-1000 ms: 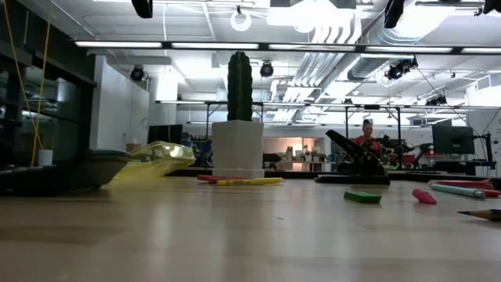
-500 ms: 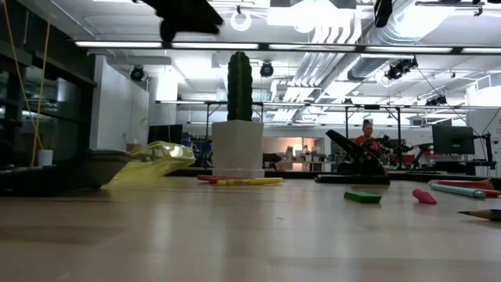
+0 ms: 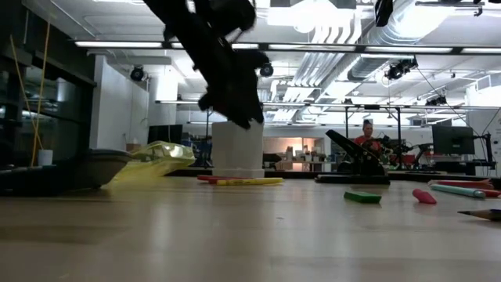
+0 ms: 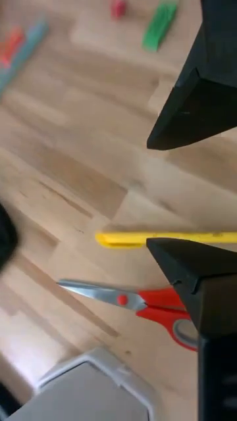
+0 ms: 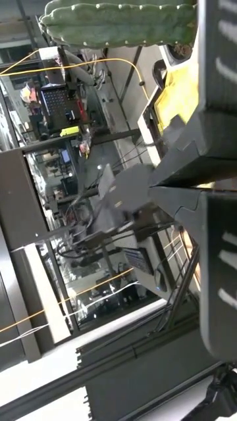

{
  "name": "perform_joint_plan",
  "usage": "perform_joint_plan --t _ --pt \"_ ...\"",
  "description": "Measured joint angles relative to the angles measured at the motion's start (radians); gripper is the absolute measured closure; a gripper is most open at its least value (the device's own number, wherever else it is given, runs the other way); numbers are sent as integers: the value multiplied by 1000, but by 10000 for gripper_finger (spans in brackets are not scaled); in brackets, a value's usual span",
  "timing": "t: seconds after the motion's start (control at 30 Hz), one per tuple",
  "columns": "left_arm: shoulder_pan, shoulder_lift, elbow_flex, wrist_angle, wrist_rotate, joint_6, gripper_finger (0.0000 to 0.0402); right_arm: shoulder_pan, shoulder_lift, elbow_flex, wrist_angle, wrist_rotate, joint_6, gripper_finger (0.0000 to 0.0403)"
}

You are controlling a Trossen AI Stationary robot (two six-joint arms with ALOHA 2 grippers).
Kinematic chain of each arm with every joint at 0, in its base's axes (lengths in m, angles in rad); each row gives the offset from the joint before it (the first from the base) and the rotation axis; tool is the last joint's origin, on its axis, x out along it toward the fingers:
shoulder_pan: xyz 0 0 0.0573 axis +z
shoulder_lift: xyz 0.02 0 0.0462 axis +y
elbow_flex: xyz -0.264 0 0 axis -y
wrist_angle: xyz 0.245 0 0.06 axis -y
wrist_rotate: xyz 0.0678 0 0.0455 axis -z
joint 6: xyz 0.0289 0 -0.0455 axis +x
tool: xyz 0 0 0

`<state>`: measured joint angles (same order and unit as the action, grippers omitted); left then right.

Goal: Pack school essentials
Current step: Put the yellow pen into the transparent yellow supply box

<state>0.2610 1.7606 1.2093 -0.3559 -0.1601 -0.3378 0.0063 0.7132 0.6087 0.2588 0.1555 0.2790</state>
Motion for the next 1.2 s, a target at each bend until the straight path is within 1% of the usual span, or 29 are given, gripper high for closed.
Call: perform_joint_plan --t 0.13,0.3,0.4,0.6,0.8,0.87,0.97,1.03,1.1,1.2 --pt "20 104 48 1 -1 0 183 0 0 0 0 0 0 402" --pt "36 188 82 1 -29 32 183 0 0 0 -1 0 0 402" --pt "41 215 89 2 -63 30 183 0 0 0 -1 0 0 402" --pt "43 249 89 -31 -25 16 183 0 0 0 -1 0 0 402" --pt "39 282 89 -52 -24 15 185 0 0 0 -1 0 0 402" --pt "38 292 91 -57 -24 16 191 0 0 0 -1 0 0 402" --pt "37 301 95 -75 -25 16 215 0 0 0 -1 0 0 402" --pt "37 302 95 -81 -24 16 242 0 0 0 -1 0 0 402" --pt "35 303 95 -85 -23 29 277 0 0 0 0 0 0 402" --pt "29 294 92 -92 -22 72 341 0 0 0 -1 2 0 402"
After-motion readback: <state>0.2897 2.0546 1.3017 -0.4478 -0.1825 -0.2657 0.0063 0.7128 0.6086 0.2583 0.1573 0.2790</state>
